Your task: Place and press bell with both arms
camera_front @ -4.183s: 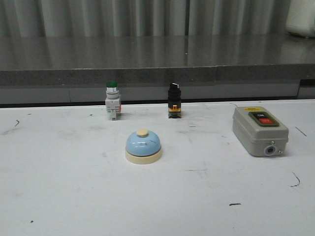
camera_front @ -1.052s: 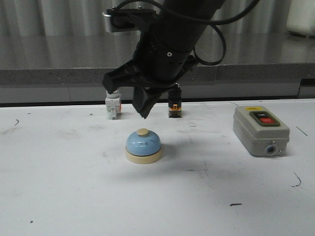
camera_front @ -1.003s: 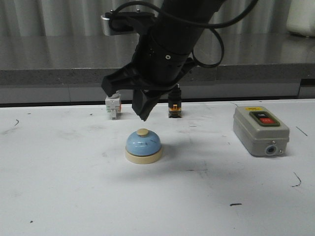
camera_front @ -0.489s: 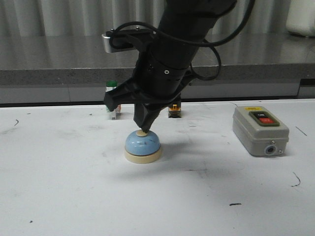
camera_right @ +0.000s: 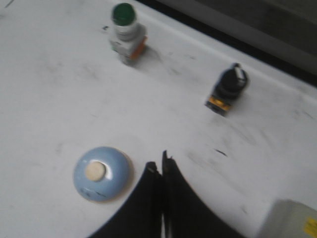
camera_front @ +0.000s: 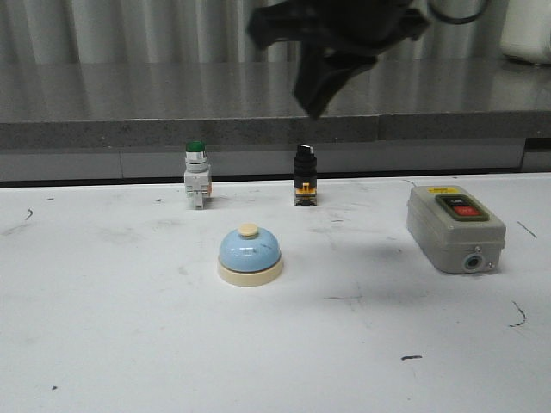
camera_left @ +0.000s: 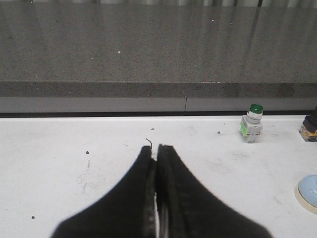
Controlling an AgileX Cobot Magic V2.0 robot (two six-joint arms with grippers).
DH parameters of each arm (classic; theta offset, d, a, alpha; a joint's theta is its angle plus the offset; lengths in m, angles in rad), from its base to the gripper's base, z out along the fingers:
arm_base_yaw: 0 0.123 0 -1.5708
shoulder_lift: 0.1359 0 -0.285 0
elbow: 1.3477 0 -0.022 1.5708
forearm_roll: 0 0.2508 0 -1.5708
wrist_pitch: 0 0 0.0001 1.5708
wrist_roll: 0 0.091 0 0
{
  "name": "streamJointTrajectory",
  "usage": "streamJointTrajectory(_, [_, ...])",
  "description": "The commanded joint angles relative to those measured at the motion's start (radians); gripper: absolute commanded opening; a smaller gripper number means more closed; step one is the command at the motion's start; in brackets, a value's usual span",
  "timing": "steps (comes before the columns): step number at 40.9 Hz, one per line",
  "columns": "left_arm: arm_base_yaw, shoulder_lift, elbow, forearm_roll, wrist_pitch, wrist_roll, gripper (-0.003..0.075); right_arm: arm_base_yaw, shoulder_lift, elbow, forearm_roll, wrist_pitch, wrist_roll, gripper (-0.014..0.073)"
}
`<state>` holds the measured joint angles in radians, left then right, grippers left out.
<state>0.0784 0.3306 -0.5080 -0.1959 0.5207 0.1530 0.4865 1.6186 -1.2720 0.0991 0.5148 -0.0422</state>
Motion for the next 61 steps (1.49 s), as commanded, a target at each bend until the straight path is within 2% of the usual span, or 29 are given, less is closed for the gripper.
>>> streamJointTrajectory(1, [0.002,0.007,-0.028,-0.017,-0.081,-0.004,-0.0020,-0.071,-0.157,0.069,-0.001,-0.049,0.004,-0.0062])
streamJointTrajectory(10, [0.002,0.007,-0.028,-0.017,-0.081,-0.004,-0.0020,-0.253,-0.437,0.324,-0.001,-0.121,0.004,-0.0062])
streamJointTrajectory(15, [0.002,0.007,-0.028,-0.017,-0.081,-0.004,-0.0020,-0.317,-0.599,0.466,-0.001,-0.167,0.004,-0.0062])
streamJointTrajectory(27, [0.002,0.007,-0.028,-0.017,-0.081,-0.004,-0.0020,-0.367,-1.053,0.796,-0.005,-0.269,0.004,-0.0062])
streamJointTrajectory(33, [0.002,0.007,-0.028,-0.017,-0.081,-0.004,-0.0020,-0.367,-1.220,0.887,-0.005,-0.299,0.004,-0.0062])
streamJointTrajectory(40, [0.002,0.007,-0.028,-0.017,-0.081,-0.004,-0.0020,-0.367,-1.300,0.908,-0.005,-0.301,0.004,-0.0062])
streamJointTrajectory(61, [0.002,0.007,-0.028,-0.017,-0.081,-0.004,-0.0020,-0.367,-1.302,0.908,-0.005,-0.293,0.004,-0.0062])
